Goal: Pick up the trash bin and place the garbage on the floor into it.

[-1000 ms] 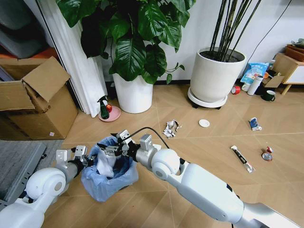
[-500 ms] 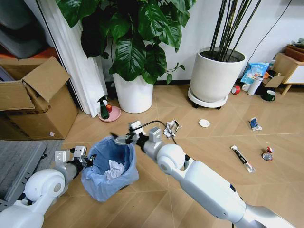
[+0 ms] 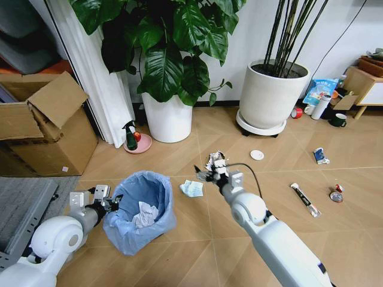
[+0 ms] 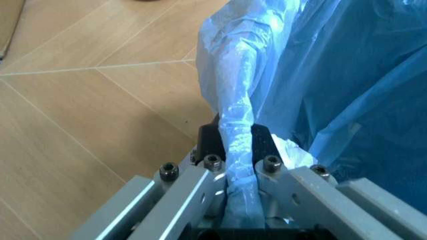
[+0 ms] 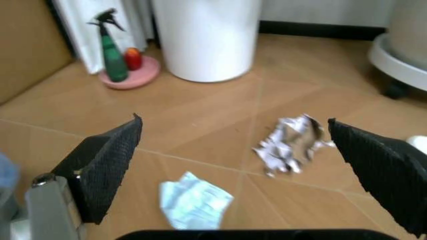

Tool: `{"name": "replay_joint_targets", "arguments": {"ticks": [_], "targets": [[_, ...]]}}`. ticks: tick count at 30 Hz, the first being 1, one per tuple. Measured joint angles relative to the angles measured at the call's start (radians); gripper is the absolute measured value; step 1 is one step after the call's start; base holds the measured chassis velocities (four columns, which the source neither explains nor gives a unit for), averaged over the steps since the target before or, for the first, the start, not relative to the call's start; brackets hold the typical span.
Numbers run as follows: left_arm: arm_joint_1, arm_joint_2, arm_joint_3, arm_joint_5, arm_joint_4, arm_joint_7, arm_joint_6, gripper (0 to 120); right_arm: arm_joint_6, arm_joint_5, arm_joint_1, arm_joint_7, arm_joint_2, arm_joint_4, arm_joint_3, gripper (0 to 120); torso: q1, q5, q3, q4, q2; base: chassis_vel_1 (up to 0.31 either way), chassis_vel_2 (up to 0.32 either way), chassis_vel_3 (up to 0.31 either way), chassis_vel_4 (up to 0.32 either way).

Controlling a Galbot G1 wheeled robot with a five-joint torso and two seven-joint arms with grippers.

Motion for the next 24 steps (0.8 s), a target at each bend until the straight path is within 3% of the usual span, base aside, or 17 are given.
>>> {"name": "replay_joint_targets", "arguments": {"ticks": [10, 24], "targets": [[0.007, -0.010, -0.003, 0.025, 0.000, 0.008, -0.005, 0, 0.016, -0.040, -0.125, -0.020, 0.013, 0.051, 0.127, 100, 0.000, 0.0000, 0.000, -0.0002, 0.000, -0.075, 0.066, 0.079, -0.090], [0.013, -0.019, 0.004, 0.026, -0.013, 0.006, -0.005, 0, 0.011, -0.042, -0.150, -0.019, 0.025, 0.075, 0.121, 100, 0.000, -0.0001, 0.000, -0.0001, 0.000, -0.182, 0.168, 0.178, -0.169]]}}
